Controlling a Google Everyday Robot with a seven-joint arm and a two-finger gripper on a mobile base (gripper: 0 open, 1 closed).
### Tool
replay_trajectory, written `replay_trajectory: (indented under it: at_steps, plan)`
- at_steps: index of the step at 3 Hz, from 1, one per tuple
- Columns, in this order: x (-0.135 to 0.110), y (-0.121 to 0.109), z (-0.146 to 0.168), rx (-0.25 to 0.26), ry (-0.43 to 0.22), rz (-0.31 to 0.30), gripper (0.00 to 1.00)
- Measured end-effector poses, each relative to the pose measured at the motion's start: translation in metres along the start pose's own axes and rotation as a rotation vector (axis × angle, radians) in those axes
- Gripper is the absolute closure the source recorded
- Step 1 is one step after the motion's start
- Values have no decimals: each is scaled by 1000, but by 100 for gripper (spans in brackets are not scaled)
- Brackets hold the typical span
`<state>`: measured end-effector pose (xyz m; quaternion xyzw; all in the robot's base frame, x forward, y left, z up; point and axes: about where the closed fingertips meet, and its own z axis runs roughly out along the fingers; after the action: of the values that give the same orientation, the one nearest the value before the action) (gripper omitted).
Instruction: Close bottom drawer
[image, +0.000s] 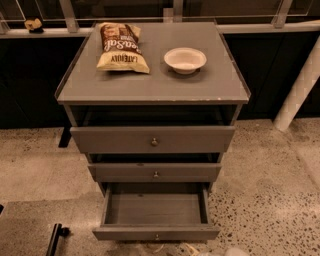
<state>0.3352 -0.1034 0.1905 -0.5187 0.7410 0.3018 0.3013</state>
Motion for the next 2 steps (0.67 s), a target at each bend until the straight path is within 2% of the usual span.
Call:
replay_trajectory:
  at_steps: [1,2]
  plan:
    - [-7,-27,9,53,-1,14,0]
    - [-12,-50,3,111,-4,29,0]
